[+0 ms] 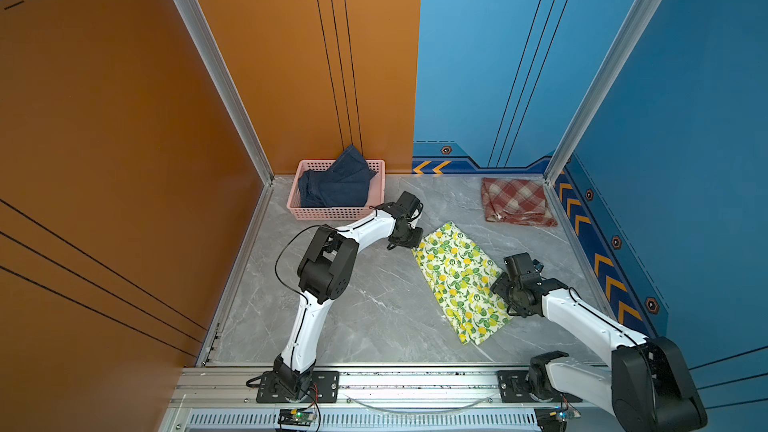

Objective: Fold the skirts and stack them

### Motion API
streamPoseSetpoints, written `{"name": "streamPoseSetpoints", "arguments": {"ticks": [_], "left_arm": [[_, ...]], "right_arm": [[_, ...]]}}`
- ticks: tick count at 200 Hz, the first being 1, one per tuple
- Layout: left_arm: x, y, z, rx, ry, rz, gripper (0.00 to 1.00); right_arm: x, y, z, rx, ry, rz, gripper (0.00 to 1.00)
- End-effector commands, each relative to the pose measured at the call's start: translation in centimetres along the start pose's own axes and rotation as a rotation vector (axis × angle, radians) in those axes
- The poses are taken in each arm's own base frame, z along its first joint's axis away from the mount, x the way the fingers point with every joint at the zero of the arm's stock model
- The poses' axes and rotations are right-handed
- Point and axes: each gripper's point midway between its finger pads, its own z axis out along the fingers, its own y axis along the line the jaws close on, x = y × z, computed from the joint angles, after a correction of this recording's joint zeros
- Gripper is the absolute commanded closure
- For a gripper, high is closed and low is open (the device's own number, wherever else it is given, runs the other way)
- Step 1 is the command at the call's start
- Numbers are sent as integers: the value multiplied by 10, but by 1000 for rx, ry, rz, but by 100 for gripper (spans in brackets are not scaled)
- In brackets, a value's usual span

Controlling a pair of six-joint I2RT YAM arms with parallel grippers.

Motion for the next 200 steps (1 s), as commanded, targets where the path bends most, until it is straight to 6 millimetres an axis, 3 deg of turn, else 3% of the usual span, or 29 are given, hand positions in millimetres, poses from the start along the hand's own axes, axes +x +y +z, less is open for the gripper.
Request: {"name": "streamPoseSetpoints", "arguments": {"ticks": [1,43,91,115,128,131,142,165,181,200], "left_arm": [[0,20,-4,-42,17,-53,100],[23,38,-12,-76,50,-159,100],[86,31,-30,-51,83,-323,100],[121,25,-42,-14,90,-393,100],[134,21,-50,7,76,-417,95],[144,23,-50,3,91,-427,93],[154,23,-56,18,84,-443,75],[158,15,-68,64,71,-430,49],[154,17,-78,56,43,-415,43],[143,18,-87,54,7,-405,42]], "right_arm": [[11,7,18,-20,68,-11,28],[-12,43,27,-60,73,-108,28],[-57,115,47,-147,88,-230,27],[-77,136,43,-147,80,-294,25],[-87,140,35,-134,55,-324,22],[-88,140,33,-133,51,-331,22],[-92,141,22,-138,33,-348,21],[-81,139,-9,-161,-14,-376,19],[-64,123,-25,-145,-25,-361,20],[-40,97,-32,-138,-12,-295,22]]}}
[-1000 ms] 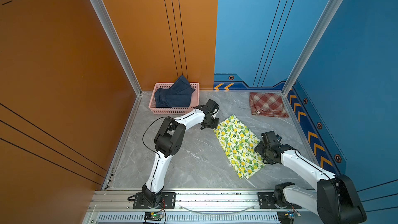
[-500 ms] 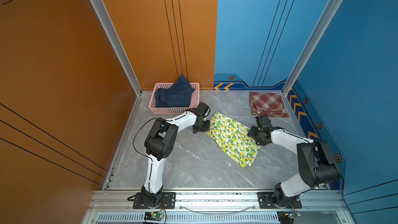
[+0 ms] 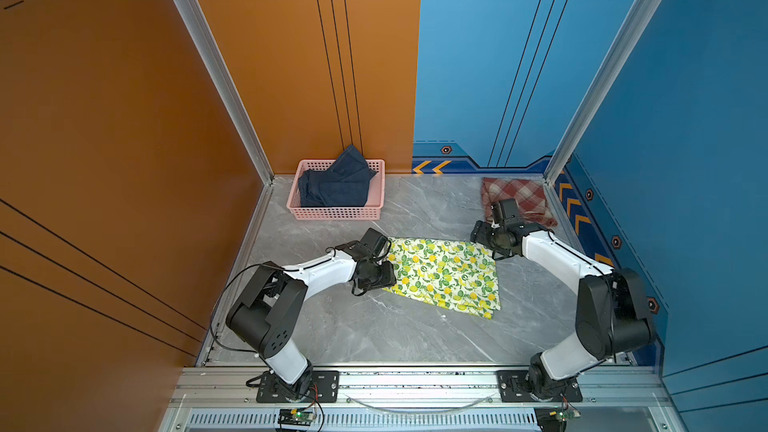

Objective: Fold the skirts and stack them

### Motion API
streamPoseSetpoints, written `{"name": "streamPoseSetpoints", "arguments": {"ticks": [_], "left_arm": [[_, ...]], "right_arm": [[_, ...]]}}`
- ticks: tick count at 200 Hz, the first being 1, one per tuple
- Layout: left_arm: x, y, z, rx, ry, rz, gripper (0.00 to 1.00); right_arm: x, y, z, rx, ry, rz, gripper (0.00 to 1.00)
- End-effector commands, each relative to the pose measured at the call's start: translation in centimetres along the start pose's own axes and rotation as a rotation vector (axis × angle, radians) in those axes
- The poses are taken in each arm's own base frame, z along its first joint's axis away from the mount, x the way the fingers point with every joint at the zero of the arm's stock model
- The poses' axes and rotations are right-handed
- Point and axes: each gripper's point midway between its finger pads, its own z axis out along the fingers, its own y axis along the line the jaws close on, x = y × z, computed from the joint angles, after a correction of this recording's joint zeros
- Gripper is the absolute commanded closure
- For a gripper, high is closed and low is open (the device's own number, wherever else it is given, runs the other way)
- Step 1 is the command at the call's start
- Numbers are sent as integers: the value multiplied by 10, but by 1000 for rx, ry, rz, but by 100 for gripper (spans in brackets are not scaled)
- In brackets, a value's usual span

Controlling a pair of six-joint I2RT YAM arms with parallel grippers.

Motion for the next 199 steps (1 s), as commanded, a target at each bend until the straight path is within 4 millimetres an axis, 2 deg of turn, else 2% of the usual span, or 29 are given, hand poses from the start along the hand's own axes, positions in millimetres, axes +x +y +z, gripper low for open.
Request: {"name": "streamPoseSetpoints", "arguments": {"ticks": [1,35,74,108,199], "left_arm": [[-9,-5,-14,20,-37,8,42],[-15,-14,-18,42,-43,15,44],[-8,-15,-15,31,-30,23,45],[-3,-10,-8,2,-13,24,45],[2,10,-2,-94,-6,64,46]], "right_arm": [[45,-29,-16,81,50,54,22],[93,-57,-27,113,94,125,25],[124,-72,-29,132,142,158,26],[137,-78,-29,137,158,173,27],[147,-87,-27,160,178,182,35]]}}
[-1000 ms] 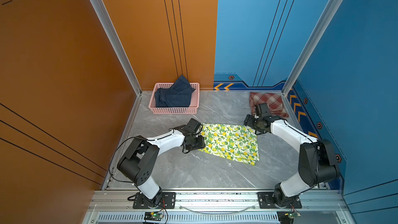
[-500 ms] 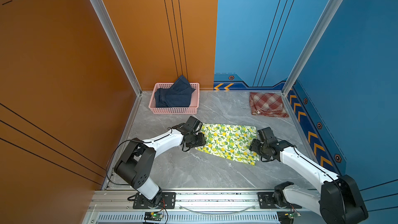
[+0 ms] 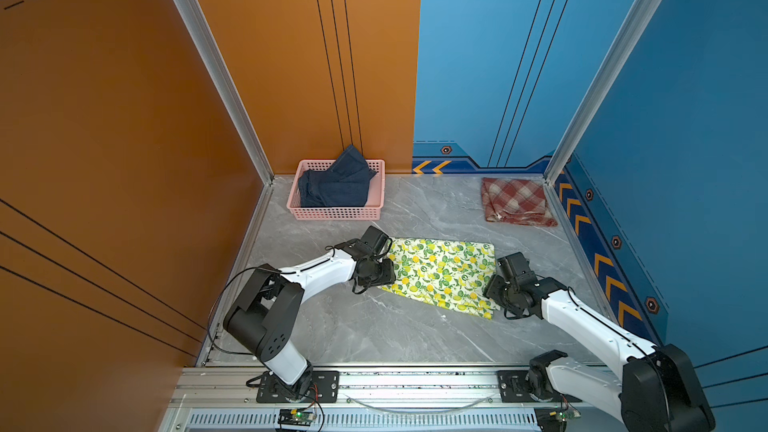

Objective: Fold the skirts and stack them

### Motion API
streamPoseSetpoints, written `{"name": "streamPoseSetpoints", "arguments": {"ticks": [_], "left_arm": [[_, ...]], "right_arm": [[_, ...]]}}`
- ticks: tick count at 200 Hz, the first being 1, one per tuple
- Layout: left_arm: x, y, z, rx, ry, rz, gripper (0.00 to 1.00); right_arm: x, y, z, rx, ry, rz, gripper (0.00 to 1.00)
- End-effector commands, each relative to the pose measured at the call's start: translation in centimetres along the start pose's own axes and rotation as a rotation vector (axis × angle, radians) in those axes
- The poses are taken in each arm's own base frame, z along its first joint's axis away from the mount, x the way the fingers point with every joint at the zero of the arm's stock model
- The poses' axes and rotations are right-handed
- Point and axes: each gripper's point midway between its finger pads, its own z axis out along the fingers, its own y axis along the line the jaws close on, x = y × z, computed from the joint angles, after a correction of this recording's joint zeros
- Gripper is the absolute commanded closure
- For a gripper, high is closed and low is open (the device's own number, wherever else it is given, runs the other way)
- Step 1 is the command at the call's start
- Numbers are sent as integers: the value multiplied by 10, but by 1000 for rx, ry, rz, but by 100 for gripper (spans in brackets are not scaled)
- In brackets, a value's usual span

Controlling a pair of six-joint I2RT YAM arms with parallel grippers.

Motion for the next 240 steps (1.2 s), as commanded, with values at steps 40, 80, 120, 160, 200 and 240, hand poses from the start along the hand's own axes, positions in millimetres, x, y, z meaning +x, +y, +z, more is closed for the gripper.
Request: {"name": "streamPoseSetpoints", "arguments": {"ticks": [40,80,120,160,200,240], "left_arm": [[11,12,6,-61,34,25,46],[14,6,11,-63,46,41,51],[16,7,18,-70,60,40,63],[9,2,10,-51,34,41,94],[3,-6,4,-26,18,41,100],[-1,-12,-3,-8,4,43,100]], "right_arm": [[13,-14,4,60,39,-11,35],[15,-16,6,69,43,-13,36],[16,-18,7,75,45,-20,36],[18,-21,9,86,55,-27,40],[19,-23,10,88,56,-24,47],[19,-23,12,81,54,-16,74]]}}
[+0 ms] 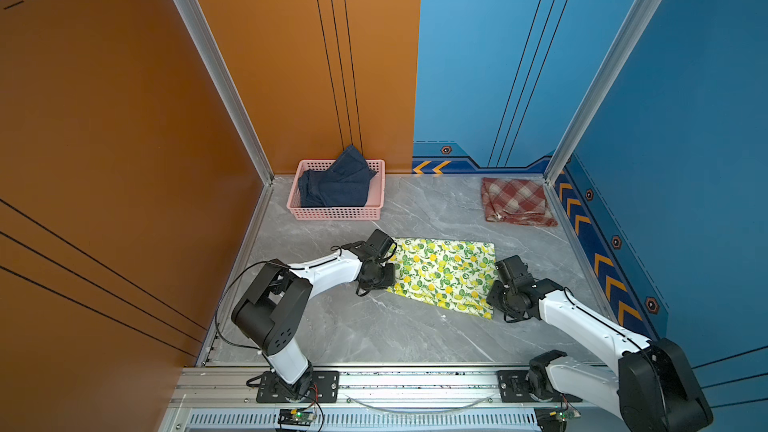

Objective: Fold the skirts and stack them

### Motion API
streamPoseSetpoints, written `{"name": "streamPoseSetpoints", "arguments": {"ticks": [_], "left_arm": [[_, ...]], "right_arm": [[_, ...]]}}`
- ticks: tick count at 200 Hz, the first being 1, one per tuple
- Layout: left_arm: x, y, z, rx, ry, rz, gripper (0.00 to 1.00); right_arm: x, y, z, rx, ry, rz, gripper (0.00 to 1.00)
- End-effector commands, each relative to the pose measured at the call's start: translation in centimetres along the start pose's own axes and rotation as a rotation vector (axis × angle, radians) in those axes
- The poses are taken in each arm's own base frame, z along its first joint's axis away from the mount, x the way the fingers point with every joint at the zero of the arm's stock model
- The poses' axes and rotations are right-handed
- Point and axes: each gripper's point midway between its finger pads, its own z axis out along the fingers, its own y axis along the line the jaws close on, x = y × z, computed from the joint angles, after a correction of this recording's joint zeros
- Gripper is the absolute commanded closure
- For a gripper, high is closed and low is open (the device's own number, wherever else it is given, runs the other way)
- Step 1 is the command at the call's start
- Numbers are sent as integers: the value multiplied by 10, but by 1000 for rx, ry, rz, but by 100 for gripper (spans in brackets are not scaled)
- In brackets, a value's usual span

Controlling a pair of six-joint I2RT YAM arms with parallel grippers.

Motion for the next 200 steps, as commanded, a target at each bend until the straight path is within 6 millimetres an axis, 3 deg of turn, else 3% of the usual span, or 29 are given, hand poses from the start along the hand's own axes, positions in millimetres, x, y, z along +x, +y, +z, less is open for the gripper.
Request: {"name": "streamPoseSetpoints", "arguments": {"ticks": [1,21,47,86,91,120,171,200], "left_arm": [[-11,-12,-17,33,-34,9,100],[-14,-15,-22,40,-42,12,100],[-19,-17,-30,47,-59,15,100],[-23,-11,-38,42,-67,14,100],[-33,-17,-46,58,-95,17,100],[-41,-9,-54,52,-102,16,100],[-44,6,-56,45,-92,0,100],[-41,17,-53,33,-82,-18,100]], "right_arm": [[6,-11,4,38,15,2,75],[5,-11,4,39,11,3,89],[1,-8,-2,22,-10,8,100],[-10,3,-20,-9,-41,-3,100],[-12,5,-23,-16,-44,-7,100],[-16,13,-38,-33,-65,-21,100],[-10,21,-55,-69,-85,-28,100],[0,22,-55,-66,-86,-38,100]]}}
